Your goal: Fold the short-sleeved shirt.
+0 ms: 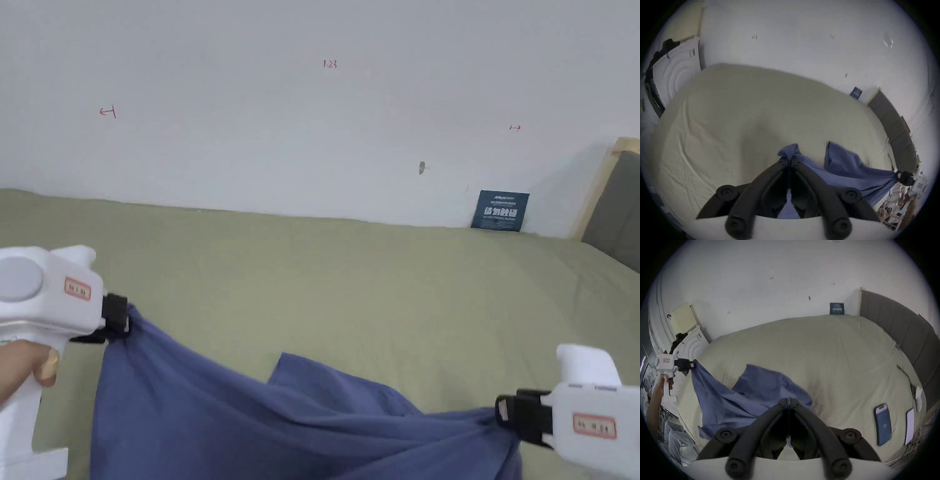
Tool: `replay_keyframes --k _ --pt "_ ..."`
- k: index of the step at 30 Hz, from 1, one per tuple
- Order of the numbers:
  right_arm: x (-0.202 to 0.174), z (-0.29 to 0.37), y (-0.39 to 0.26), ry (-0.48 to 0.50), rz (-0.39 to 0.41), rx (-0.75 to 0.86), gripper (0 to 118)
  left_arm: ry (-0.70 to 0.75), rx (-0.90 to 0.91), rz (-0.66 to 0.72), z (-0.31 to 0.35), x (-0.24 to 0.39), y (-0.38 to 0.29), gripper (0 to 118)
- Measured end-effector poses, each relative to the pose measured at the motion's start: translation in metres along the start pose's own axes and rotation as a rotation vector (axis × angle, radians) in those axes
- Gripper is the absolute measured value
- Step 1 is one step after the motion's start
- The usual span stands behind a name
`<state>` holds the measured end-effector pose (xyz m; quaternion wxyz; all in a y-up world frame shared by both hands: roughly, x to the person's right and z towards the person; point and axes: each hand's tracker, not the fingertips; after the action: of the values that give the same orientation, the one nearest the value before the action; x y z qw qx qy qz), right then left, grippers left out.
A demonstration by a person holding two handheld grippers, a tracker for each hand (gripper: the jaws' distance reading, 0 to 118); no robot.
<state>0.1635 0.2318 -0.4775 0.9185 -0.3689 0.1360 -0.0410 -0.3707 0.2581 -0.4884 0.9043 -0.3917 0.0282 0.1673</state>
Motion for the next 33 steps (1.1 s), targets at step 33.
replay_keyframes --k 33 --pt "-0.039 -0.065 0.213 0.012 0.116 0.196 1 0.084 0.286 -0.03 0.075 0.001 0.117 3"
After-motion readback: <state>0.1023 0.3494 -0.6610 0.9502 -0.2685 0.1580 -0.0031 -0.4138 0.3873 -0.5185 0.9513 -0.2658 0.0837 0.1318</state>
